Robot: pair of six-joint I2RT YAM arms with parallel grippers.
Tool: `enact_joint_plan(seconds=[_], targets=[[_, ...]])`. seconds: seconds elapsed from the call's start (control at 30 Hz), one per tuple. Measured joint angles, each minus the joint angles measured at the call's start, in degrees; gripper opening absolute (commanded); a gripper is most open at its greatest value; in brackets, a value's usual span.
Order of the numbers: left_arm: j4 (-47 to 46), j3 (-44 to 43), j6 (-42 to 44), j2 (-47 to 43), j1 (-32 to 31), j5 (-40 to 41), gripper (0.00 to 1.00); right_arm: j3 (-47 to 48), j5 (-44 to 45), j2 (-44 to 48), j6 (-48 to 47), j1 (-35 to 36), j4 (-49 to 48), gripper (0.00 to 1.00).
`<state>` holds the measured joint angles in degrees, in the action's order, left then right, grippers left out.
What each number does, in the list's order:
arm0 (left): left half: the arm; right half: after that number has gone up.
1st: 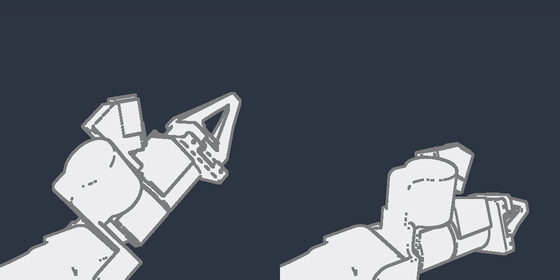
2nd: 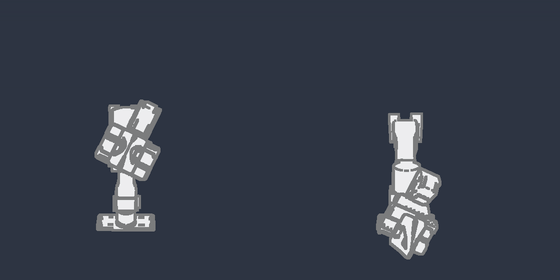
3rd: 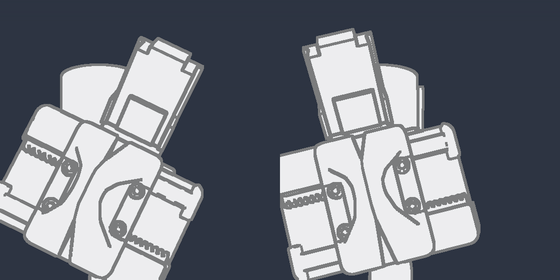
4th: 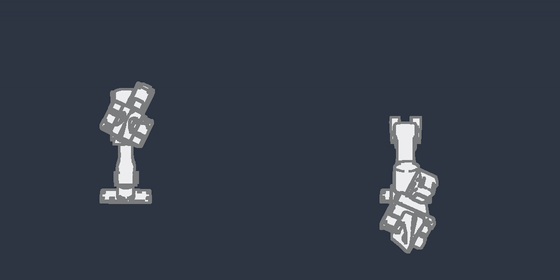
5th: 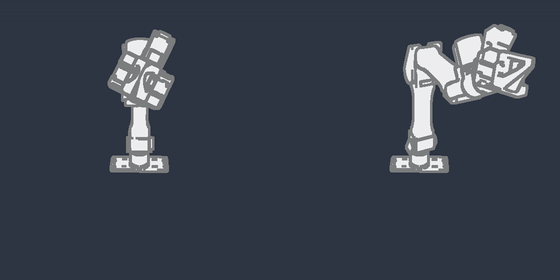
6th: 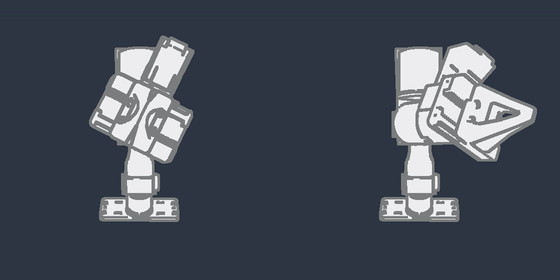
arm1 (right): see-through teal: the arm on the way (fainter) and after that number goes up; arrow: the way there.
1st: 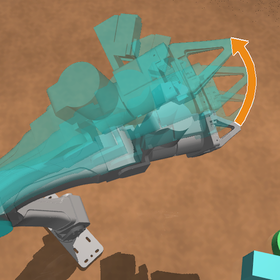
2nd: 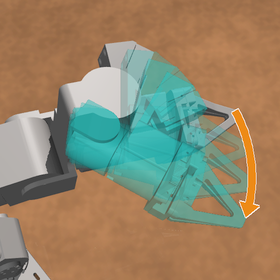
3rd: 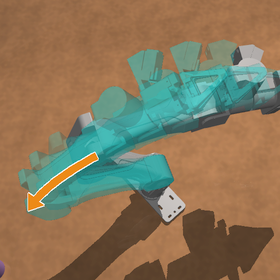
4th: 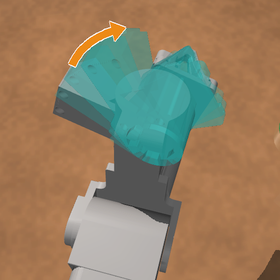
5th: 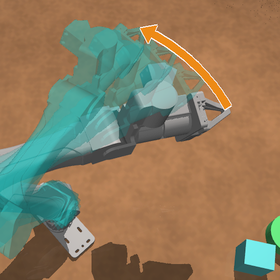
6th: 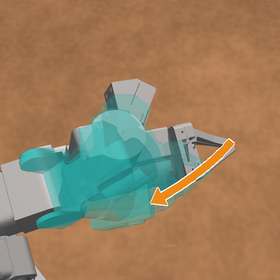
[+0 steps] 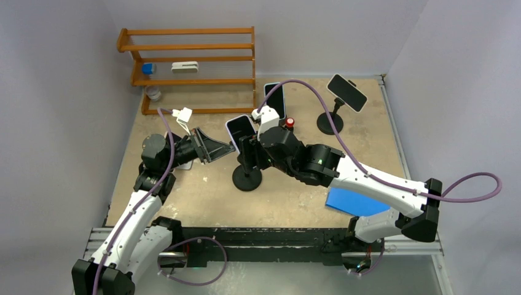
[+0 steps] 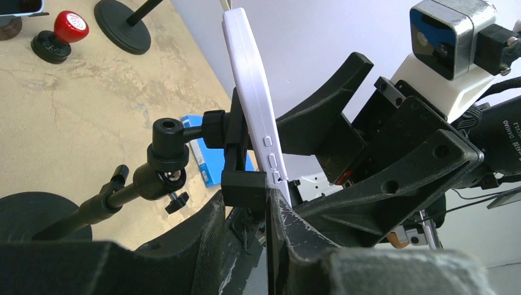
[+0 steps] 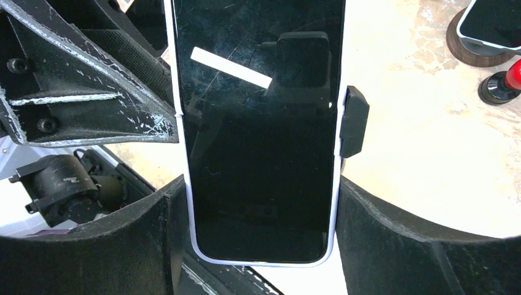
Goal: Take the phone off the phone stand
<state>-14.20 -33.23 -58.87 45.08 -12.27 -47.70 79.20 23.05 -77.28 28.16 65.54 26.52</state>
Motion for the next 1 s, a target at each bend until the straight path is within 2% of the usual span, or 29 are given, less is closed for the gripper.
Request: enact_joint_plan(seconds=[0.63, 1.0], targets=[[-1.64, -0.07, 0.7, 1.64, 0.35, -0.04, 0.0, -0.61, -5.6, 1.18, 0.39, -1.33, -2.6, 0.0], [-1.66, -0.57, 1.42, 2.97, 0.92, 0.26, 0.0, -1.03, -8.17, 5.44, 0.92, -1.16, -4.28, 0.0]])
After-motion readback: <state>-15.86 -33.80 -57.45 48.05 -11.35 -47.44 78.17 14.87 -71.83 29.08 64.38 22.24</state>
